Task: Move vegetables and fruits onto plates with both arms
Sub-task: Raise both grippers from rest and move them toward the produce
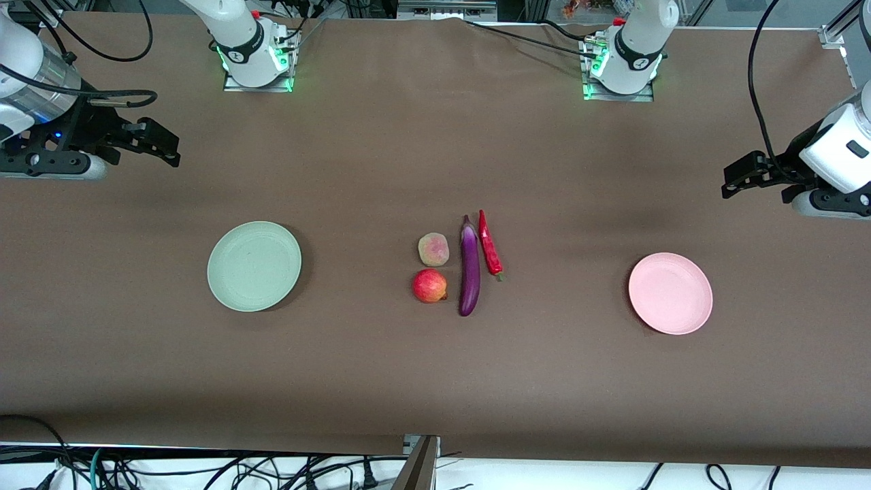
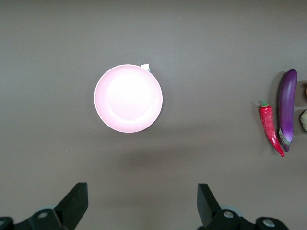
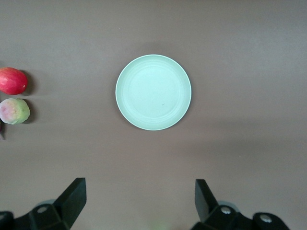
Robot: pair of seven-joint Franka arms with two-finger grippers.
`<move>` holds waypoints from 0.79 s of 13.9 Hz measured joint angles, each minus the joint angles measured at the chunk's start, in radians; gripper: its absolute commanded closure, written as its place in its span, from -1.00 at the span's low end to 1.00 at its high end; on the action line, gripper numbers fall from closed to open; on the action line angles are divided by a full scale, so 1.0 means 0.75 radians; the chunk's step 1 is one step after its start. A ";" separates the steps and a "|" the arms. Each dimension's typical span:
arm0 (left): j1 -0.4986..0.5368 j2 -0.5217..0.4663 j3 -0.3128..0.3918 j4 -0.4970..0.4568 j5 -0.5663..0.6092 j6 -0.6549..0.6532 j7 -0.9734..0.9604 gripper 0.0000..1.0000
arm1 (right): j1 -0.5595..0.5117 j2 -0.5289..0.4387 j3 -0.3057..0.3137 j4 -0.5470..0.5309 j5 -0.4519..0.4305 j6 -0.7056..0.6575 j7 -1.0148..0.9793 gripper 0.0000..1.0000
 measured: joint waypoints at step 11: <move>-0.015 0.041 -0.003 -0.002 0.000 -0.092 0.000 -1.00 | 0.000 0.001 0.000 0.000 0.000 0.000 0.000 -1.00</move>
